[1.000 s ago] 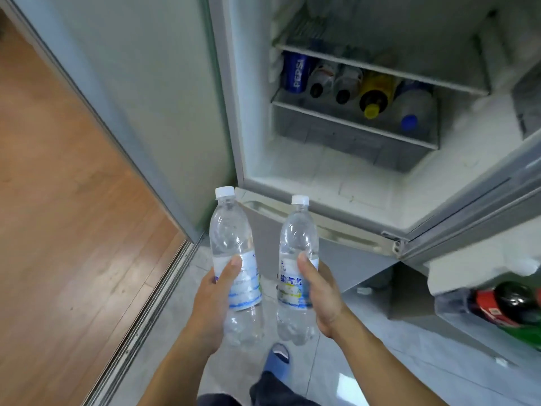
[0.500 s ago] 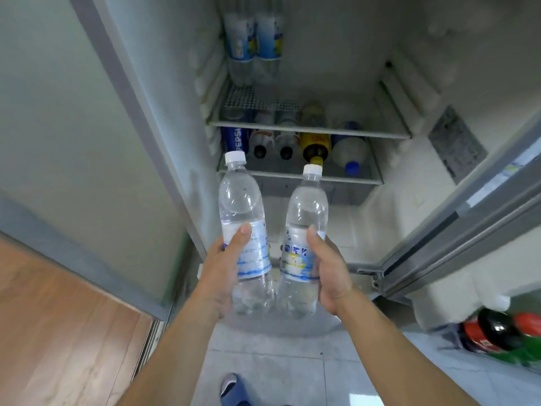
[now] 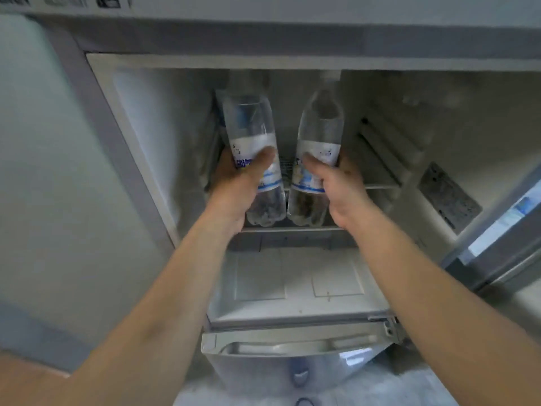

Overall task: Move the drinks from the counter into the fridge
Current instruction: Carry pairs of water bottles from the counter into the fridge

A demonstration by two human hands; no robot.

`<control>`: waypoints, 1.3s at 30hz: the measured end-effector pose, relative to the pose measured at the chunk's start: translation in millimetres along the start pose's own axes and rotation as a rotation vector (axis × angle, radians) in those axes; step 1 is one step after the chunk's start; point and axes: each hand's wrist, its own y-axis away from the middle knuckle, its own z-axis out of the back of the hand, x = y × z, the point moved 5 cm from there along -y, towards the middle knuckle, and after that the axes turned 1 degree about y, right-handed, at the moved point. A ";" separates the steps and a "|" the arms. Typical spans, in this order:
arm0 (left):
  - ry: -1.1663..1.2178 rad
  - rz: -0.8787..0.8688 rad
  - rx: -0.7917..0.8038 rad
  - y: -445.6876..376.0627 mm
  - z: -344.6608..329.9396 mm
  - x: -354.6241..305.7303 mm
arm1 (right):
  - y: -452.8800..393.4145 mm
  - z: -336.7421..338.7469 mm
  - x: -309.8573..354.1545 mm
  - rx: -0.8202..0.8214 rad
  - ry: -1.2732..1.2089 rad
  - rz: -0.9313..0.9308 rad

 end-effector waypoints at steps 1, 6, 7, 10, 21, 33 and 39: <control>0.003 -0.023 0.011 -9.8 -5.8 -1.9 | -10.8 0.5 5.8 -0.009 0.020 0.024; -0.077 -0.134 0.050 -60.2 -31.3 5.6 | -61.8 10.0 19.8 -0.039 0.046 0.070; -0.097 -0.150 0.047 -70.0 -36.9 8.4 | -71.3 11.2 20.3 -0.039 0.038 0.074; -0.160 -0.198 -0.016 -98.4 -52.1 14.2 | -94.3 11.7 22.1 -0.057 0.055 0.105; -0.329 -0.250 -0.031 -159.4 -86.4 45.2 | -161.3 15.2 0.1 -0.039 0.202 0.273; -0.985 -0.153 0.050 -159.1 -74.4 59.6 | -176.1 35.0 -29.6 0.011 0.700 0.119; -0.943 -0.139 -0.055 -175.9 -86.7 70.2 | -207.5 26.9 -26.9 0.036 0.702 0.109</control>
